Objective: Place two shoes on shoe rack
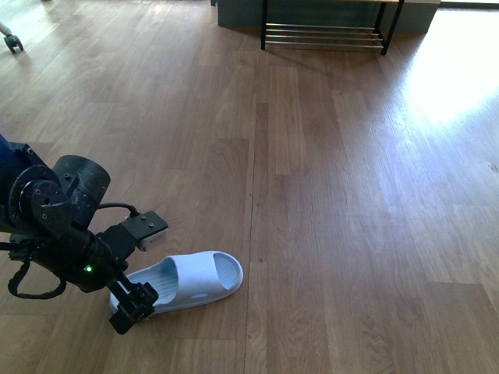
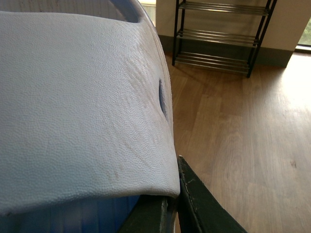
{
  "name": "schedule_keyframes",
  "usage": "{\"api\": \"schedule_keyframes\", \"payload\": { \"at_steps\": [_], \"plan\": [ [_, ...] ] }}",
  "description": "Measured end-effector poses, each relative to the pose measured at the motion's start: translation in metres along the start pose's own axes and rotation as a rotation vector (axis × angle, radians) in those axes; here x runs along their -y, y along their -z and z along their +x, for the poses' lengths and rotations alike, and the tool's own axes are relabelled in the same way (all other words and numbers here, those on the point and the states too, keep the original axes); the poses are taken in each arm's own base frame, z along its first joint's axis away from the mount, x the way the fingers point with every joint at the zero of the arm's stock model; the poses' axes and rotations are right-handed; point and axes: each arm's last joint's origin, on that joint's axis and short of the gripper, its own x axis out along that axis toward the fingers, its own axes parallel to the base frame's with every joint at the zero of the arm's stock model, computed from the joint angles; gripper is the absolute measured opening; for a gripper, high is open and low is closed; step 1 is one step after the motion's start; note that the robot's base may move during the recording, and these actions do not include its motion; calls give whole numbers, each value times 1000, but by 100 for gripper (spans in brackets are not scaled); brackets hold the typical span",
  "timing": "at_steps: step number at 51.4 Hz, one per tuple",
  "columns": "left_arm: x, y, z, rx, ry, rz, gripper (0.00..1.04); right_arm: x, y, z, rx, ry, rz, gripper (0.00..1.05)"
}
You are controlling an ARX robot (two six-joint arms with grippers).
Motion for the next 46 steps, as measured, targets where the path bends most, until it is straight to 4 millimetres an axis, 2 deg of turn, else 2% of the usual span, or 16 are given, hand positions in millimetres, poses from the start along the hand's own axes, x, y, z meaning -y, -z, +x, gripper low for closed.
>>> {"api": "schedule_keyframes", "payload": {
  "at_steps": [17, 46],
  "plan": [
    [-13, -6, 27, 22, -62, 100, 95, 0, 0, 0, 0, 0, 0, 2],
    [-1, -15, 69, 150, -73, 244, 95, 0, 0, 0, 0, 0, 0, 2]
  ]
}}
